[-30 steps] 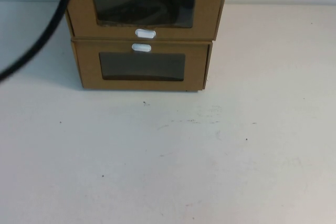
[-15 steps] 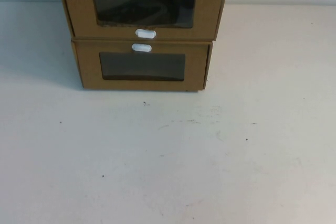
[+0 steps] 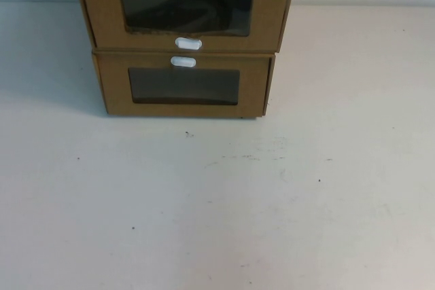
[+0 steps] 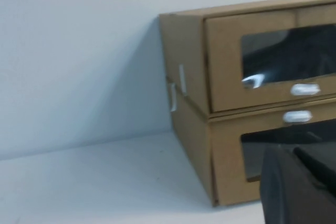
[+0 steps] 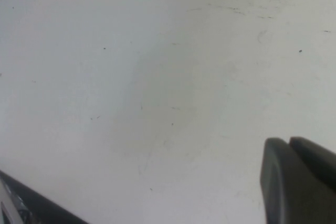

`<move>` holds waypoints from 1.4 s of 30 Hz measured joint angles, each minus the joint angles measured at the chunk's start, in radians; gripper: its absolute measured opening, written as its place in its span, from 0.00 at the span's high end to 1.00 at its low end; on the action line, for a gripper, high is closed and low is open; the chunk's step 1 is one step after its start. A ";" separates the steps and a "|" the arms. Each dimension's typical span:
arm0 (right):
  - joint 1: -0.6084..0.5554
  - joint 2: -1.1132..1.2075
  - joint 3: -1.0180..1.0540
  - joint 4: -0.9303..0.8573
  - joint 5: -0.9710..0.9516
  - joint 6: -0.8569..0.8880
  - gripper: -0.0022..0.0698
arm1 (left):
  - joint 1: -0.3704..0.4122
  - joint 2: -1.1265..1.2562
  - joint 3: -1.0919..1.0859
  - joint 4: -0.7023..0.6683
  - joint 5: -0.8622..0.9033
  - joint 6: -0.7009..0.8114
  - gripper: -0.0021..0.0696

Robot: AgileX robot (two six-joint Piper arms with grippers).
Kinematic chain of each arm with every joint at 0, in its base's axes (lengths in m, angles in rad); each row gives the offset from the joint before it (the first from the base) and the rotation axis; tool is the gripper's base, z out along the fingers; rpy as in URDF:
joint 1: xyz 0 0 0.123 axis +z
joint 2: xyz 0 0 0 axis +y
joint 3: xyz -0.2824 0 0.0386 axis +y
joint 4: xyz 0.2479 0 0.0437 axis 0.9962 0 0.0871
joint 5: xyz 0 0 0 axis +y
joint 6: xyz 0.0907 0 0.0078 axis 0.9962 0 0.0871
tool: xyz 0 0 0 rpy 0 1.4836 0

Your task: Close the shoe box

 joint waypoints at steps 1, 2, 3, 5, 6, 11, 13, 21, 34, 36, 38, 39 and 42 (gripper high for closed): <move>0.000 0.000 0.012 0.005 -0.016 0.000 0.99 | 0.000 0.000 0.029 -0.002 -0.037 0.000 0.98; 0.000 0.000 0.025 0.010 -0.031 0.000 0.99 | 0.000 0.000 0.048 -0.005 -0.059 0.000 0.98; 0.000 0.000 0.036 0.017 -0.044 0.000 0.99 | 0.000 0.000 0.064 -0.008 -0.069 0.000 0.98; 0.000 0.000 0.051 0.028 -0.062 0.000 0.99 | 0.000 0.000 0.072 -0.007 -0.056 0.002 0.98; 0.000 0.000 0.056 0.032 -0.070 0.000 0.99 | 0.000 0.000 0.074 -0.007 -0.042 0.002 0.98; 0.000 0.000 0.060 0.040 -0.102 0.000 0.99 | 0.000 0.000 0.075 -0.007 0.018 0.003 0.98; 0.000 0.000 0.060 0.046 -0.114 0.000 0.99 | 0.000 0.000 0.075 -0.007 0.029 0.003 0.98; 0.000 0.000 0.060 0.050 -0.122 0.000 0.99 | 0.000 0.000 0.076 -0.007 0.038 0.003 0.98; -0.202 -0.031 0.228 -0.143 -0.359 0.000 0.99 | 0.000 0.000 0.076 -0.007 0.039 0.002 0.98; -0.351 -0.054 0.319 -0.148 -0.491 0.000 0.99 | 0.000 0.000 0.076 -0.007 0.039 0.002 0.98; -0.485 -0.099 0.414 -0.129 -0.602 0.000 0.99 | 0.000 0.000 0.076 -0.007 0.039 0.002 0.98; -0.551 -0.131 0.464 -0.118 -0.639 0.000 0.99 | 0.000 0.000 0.076 -0.007 0.039 0.002 0.98; -0.676 -0.241 0.580 -0.090 -0.691 0.000 0.99 | 0.000 0.000 0.076 -0.007 0.039 0.002 0.98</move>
